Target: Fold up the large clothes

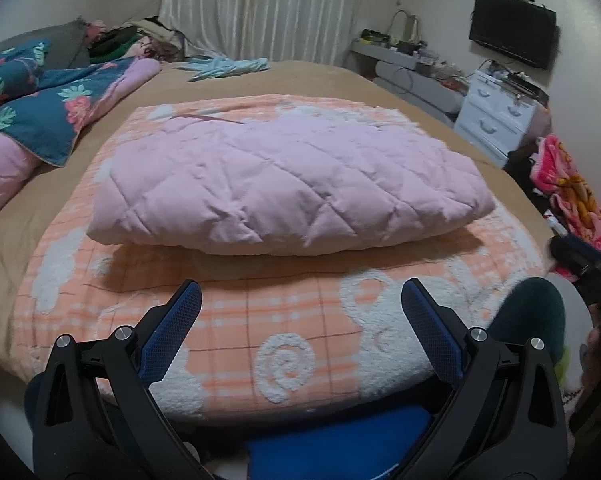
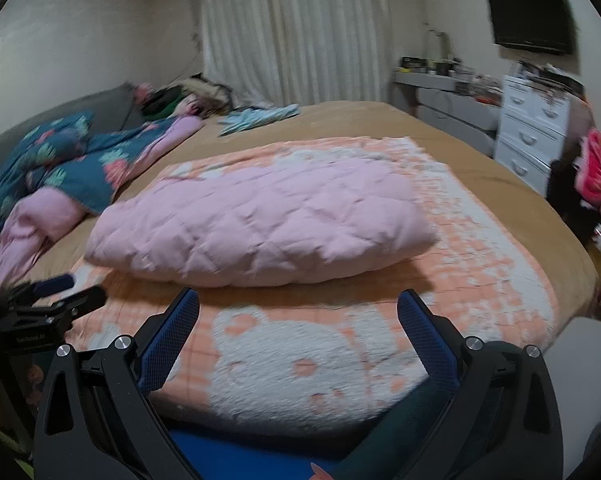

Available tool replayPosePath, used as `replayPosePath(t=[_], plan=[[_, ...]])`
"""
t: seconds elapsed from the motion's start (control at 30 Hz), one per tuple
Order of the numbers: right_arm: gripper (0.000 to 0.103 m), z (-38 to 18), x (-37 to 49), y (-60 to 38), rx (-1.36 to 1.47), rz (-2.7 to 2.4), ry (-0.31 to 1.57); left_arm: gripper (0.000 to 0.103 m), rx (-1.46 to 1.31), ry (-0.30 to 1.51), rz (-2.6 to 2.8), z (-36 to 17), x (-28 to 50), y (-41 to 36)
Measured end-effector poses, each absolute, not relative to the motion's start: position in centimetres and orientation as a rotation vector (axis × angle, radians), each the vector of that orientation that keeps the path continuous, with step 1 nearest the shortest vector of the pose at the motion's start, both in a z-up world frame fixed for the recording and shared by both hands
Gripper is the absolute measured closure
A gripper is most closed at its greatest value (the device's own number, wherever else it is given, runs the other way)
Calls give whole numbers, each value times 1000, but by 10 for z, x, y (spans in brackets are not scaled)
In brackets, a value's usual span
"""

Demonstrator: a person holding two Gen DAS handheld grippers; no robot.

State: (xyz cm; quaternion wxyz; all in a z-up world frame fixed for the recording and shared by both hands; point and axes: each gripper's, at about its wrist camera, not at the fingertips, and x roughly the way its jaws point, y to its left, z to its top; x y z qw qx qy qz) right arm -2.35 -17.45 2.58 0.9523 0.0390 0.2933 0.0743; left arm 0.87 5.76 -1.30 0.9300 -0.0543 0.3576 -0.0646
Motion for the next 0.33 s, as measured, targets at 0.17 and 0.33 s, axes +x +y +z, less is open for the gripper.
replayPosePath(t=[0.17, 0.33], plan=[[4, 29, -13, -257, 163, -64, 545, 9, -213, 748, -26, -22, 35, 103], [4, -13, 14, -390, 242, -428, 611, 9, -309, 748, 226, -32, 75, 208]])
